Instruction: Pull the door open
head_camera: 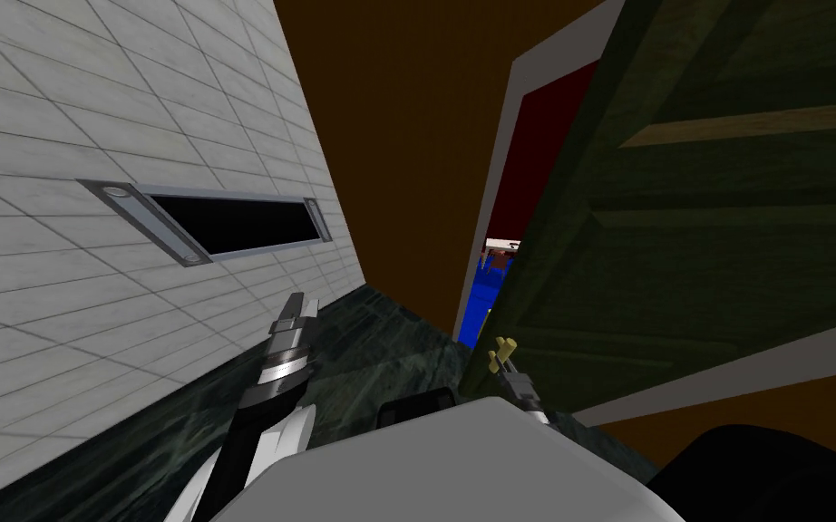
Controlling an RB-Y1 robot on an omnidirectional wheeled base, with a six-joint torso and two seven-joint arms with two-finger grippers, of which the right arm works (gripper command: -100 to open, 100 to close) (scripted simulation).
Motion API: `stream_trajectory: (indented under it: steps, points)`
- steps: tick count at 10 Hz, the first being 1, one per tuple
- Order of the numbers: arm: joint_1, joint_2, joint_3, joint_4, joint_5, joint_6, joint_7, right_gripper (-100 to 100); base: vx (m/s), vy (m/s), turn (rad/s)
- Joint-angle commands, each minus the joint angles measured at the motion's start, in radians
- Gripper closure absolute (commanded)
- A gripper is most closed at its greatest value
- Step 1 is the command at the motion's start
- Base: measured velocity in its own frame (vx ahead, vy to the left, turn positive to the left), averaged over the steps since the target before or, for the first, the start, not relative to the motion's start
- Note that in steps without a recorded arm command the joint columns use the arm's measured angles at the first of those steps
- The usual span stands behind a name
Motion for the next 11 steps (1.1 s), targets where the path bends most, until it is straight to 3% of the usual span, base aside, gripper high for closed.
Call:
stream_trajectory:
  steps: [1,2,8,11]
  points:
    - [0.003,-0.007,0.015,0.013,0.014,-0.022,-0.012,100,-0.224,-0.030,0.065]
    - [0.000,-0.004,0.009,0.010,0.009,-0.015,-0.007,100,-0.099,-0.012,0.022]
    - [0.000,-0.052,0.047,0.061,0.047,-0.085,-0.062,100,-0.241,-0.025,0.134]
    - [-0.005,-0.060,0.054,0.074,0.054,-0.094,-0.071,100,-0.177,-0.005,0.071]
